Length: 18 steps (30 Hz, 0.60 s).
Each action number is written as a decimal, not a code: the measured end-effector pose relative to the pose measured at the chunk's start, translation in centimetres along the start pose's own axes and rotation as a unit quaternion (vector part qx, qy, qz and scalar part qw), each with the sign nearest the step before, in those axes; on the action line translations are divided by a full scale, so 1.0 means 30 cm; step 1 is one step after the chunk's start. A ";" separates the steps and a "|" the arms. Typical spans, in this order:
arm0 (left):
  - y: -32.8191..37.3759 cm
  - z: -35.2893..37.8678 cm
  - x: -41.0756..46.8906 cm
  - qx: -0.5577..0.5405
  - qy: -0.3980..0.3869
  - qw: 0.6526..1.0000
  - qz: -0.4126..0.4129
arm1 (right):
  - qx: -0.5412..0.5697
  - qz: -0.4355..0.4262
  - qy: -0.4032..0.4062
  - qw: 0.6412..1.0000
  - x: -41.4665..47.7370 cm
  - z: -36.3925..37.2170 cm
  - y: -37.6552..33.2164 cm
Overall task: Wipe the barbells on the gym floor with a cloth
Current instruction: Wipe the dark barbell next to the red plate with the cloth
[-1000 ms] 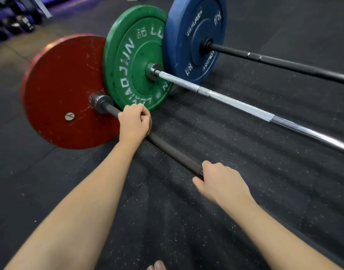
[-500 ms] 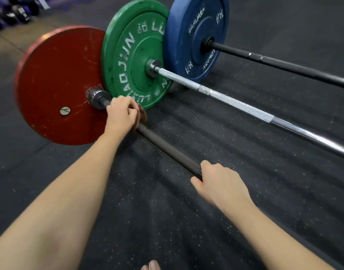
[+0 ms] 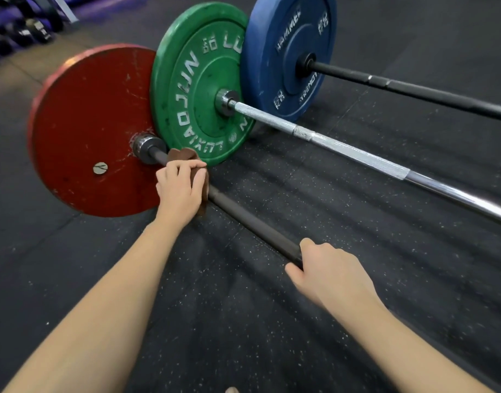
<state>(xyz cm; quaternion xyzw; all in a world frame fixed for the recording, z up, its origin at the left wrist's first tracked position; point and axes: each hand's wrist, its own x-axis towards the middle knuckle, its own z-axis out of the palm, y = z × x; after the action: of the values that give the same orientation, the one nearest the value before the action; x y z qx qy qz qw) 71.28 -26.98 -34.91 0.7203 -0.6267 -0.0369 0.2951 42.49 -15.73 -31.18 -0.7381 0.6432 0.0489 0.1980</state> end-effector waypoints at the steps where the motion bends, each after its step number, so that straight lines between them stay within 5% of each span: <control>1: -0.011 -0.003 0.025 0.020 -0.007 1.000 0.012 | -0.002 0.001 0.002 1.000 0.000 0.001 -0.001; 10: -0.042 -0.027 0.256 0.075 -0.024 0.988 -0.129 | -0.005 0.004 0.001 1.000 0.003 0.001 -0.003; 18: 0.045 0.024 0.054 0.049 0.018 0.998 -0.034 | 0.001 0.006 -0.007 1.000 0.005 -0.006 -0.006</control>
<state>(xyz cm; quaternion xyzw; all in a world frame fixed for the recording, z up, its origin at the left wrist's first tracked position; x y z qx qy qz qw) 70.13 -28.81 -34.36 0.7551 -0.5976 -0.0033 0.2697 42.65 -15.93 -31.02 -0.7335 0.6464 0.0546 0.2029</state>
